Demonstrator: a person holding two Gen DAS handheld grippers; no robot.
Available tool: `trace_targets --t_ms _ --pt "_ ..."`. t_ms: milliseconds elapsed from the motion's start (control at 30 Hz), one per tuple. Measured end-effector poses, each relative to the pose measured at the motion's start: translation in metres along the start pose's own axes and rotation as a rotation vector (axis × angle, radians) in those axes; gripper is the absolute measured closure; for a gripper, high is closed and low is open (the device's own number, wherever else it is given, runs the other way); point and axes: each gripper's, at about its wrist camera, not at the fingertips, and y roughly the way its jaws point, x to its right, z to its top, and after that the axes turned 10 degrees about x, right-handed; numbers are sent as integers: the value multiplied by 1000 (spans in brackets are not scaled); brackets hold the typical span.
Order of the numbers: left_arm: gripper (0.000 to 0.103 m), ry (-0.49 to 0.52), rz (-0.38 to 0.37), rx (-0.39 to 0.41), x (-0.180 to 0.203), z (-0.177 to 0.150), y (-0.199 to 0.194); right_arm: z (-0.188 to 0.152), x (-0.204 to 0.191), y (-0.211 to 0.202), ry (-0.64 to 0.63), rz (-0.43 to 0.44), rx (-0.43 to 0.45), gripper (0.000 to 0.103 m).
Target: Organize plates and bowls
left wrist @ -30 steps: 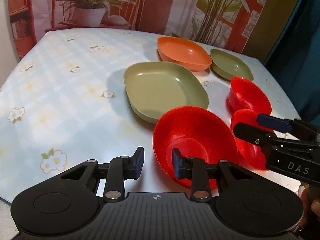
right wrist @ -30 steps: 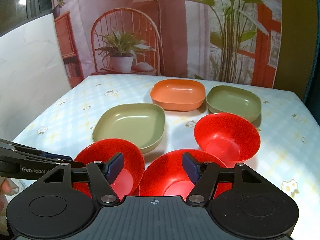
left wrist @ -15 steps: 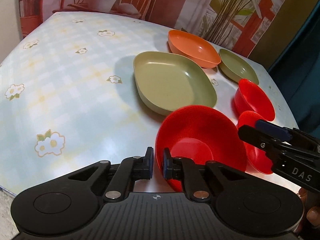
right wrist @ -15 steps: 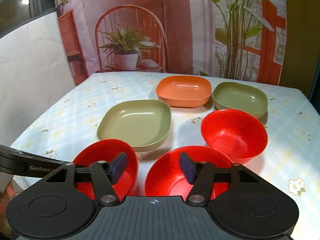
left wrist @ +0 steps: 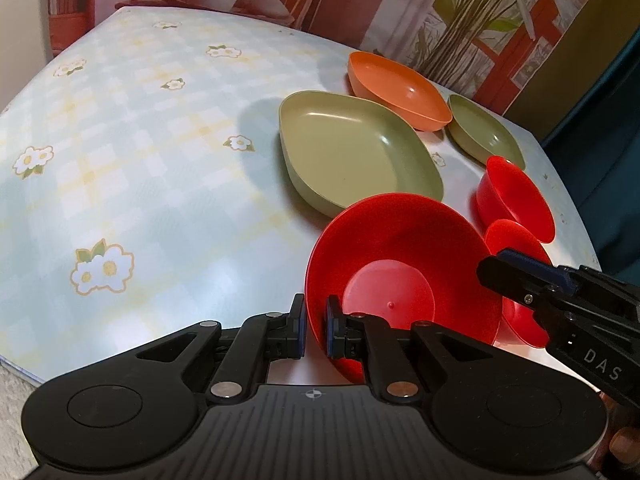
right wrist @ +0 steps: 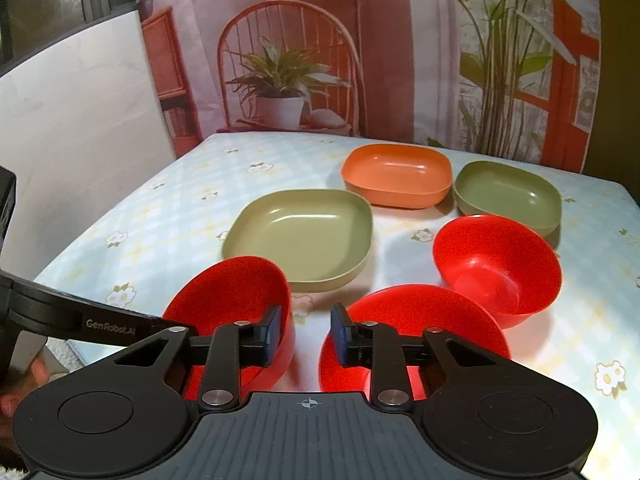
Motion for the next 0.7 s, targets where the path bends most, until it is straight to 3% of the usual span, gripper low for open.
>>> trace_targets --t_ms 100,700 --pt "92 -2 2 4 -1 -1 -1 0 -1 1 6 25 -9 93" --pt "93 -24 3 32 -8 -1 -7 -5 1 6 61 76 -48 96"
